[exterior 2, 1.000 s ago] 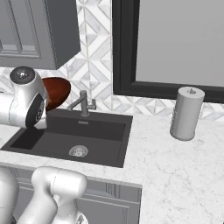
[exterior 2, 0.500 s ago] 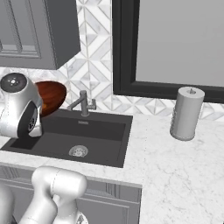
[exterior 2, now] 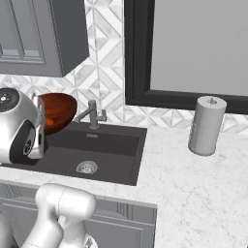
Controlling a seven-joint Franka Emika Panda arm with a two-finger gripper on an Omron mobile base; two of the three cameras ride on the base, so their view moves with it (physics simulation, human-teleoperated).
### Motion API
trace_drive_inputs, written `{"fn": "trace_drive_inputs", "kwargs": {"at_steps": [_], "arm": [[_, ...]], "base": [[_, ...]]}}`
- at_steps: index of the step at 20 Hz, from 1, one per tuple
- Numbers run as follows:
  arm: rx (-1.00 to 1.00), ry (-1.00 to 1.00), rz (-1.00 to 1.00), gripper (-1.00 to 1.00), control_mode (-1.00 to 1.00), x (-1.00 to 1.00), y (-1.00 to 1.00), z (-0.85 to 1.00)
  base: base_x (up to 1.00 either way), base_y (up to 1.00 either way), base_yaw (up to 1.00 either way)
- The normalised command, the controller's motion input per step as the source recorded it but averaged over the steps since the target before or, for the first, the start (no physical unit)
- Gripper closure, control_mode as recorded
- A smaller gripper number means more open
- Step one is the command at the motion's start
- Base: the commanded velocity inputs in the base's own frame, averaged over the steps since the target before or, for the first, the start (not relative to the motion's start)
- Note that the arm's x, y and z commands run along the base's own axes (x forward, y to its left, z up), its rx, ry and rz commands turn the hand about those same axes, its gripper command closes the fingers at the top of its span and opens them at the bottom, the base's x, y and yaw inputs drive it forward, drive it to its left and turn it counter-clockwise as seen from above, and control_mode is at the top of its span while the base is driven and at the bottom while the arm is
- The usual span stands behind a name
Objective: Pick the carrot from the sink and place it in the bowl. Then pick the bowl and place it in the microwave. Then close the microwave door and press the start button.
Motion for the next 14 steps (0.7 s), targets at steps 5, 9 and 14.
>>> {"fn": "trace_drive_inputs", "kwargs": {"at_steps": [5,9,14], "arm": [[0.02,0.0,-0.39,1.0,-1.0,-0.01,-0.44,0.0],[0.02,0.0,-0.26,1.0,-1.0,-0.08,-0.33,0.05],[0.05,-0.01,-0.03,1.0,-1.0,-0.31,-0.34,0.01]], "base": [[0.0,0.0,0.0],[0.0,0.0,0.0],[0.0,0.0,0.0]]}}
